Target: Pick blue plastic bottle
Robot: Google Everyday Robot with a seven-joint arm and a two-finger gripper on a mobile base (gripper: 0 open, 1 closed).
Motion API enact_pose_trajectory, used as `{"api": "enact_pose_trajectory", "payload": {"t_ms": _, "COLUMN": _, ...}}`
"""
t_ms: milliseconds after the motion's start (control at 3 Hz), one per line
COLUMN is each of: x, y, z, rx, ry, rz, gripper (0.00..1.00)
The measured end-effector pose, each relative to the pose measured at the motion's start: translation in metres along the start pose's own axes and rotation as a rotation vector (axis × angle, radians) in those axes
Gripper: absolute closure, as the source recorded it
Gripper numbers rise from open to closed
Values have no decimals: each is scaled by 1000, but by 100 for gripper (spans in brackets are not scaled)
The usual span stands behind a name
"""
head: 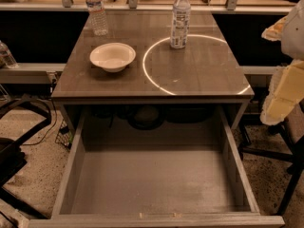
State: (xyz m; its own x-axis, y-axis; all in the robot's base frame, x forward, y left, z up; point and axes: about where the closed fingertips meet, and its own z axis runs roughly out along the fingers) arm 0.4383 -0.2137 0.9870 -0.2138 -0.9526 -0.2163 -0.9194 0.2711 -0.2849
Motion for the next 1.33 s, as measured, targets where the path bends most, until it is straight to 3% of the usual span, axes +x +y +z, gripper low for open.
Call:
{"api": "enact_pose_trajectory", "payload": {"t_ms": 333, "x": -1, "y": -3, "z": -1, "rx": 15, "ry": -9, "rz": 2, "gripper": 0}}
{"api": "enact_pose_trajectory", "payload": {"t_ms": 667, "x": -3, "y": -18, "z": 10, "rx": 68, "ry": -64, "rz": 23, "gripper": 0}}
{"api": "enact_pose_trajectory", "payload": {"t_ms": 1000, "x": -2, "y": -46, "z": 24, "rx": 167, "ry": -161, "rz": 62, "gripper": 0}}
{"api": "enact_pose_trajectory", "payload": {"t_ms": 1333, "x": 23, "y": -67, "z": 67, "rx": 200, "ry": -307, "rz": 127, "gripper": 0}}
